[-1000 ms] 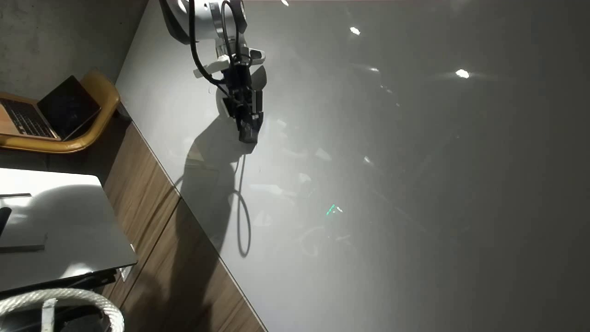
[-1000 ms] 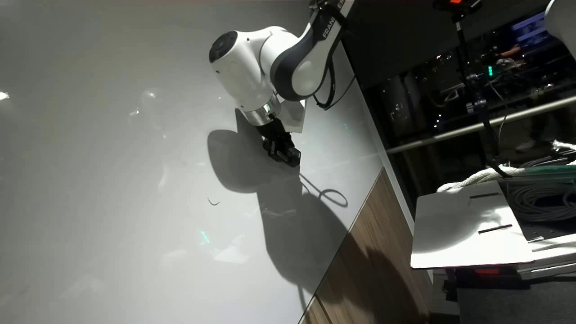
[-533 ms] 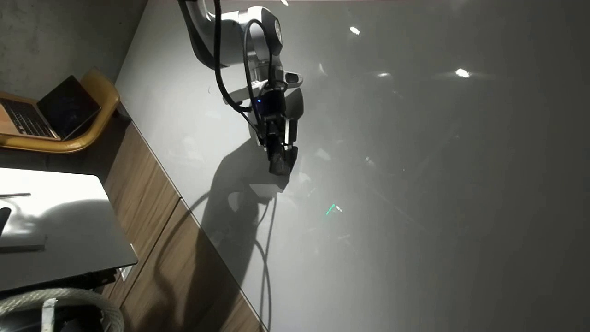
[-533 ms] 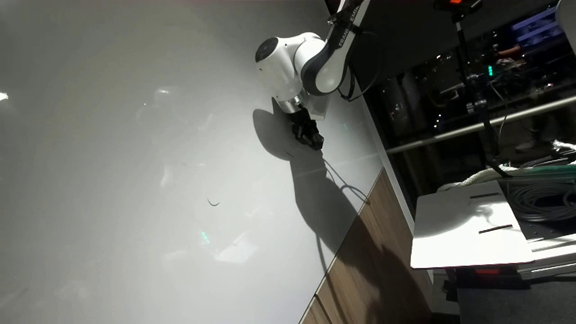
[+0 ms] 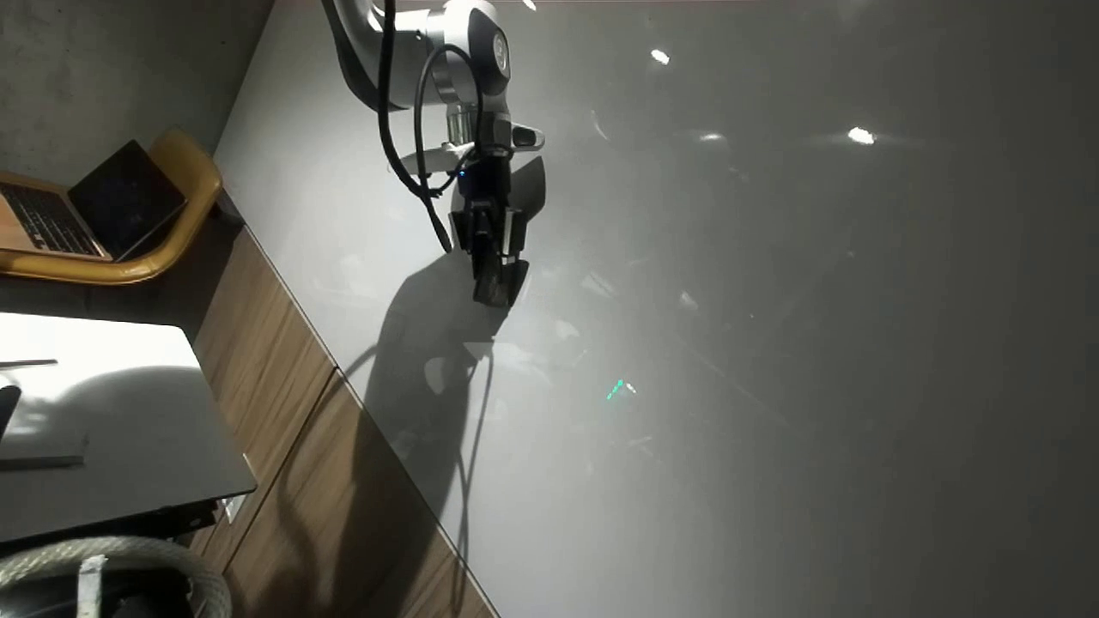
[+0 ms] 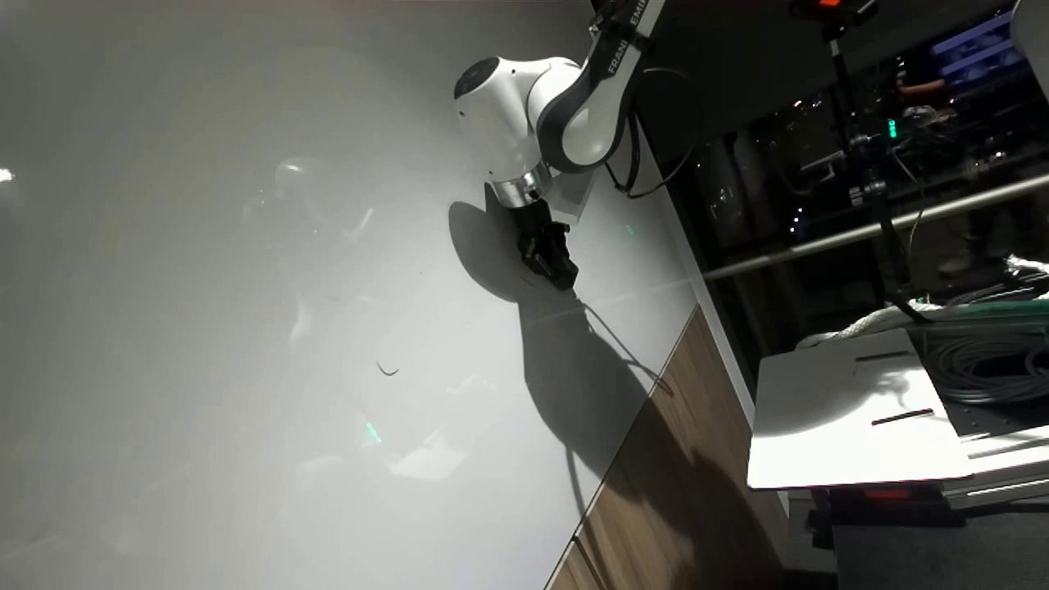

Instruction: Use the duster to erase the markings on the whiteboard

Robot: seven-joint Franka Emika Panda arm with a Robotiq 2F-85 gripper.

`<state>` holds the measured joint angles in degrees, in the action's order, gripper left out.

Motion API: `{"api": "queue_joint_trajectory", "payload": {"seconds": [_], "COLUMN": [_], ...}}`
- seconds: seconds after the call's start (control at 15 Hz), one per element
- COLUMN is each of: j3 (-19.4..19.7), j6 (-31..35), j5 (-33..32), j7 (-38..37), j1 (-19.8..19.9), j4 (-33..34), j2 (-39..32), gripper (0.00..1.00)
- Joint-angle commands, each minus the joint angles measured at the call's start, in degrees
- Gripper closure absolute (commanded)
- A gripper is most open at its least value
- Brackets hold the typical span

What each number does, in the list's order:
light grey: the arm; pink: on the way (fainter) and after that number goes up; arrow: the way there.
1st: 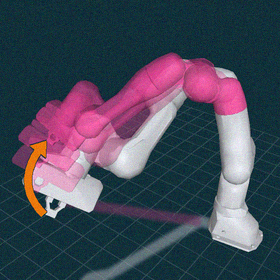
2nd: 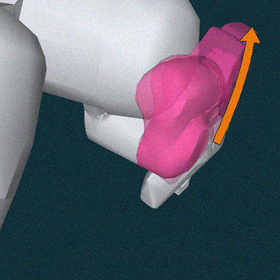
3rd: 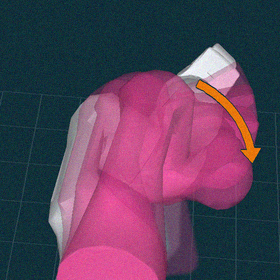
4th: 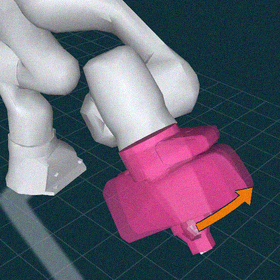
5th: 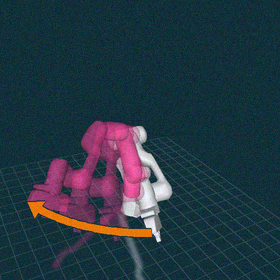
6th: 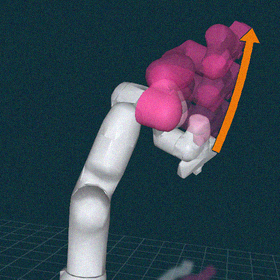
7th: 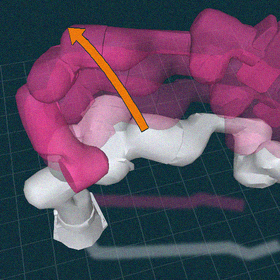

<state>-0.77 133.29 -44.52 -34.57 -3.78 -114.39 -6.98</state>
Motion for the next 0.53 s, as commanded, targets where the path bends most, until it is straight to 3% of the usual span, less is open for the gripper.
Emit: {"api": "queue_joint_trajectory", "payload": {"seconds": [0.0, 0.47], "j3": [-1.61, -4.27], "j6": [2.87, 2.18], "j5": [-0.33, -0.44], "j7": [-0.56, -0.24], "j1": [-2.08, -4.66], "j4": [3.04, 4.95], "j2": [-0.10, 1.47], "gripper": [0.71, 0.71]}}
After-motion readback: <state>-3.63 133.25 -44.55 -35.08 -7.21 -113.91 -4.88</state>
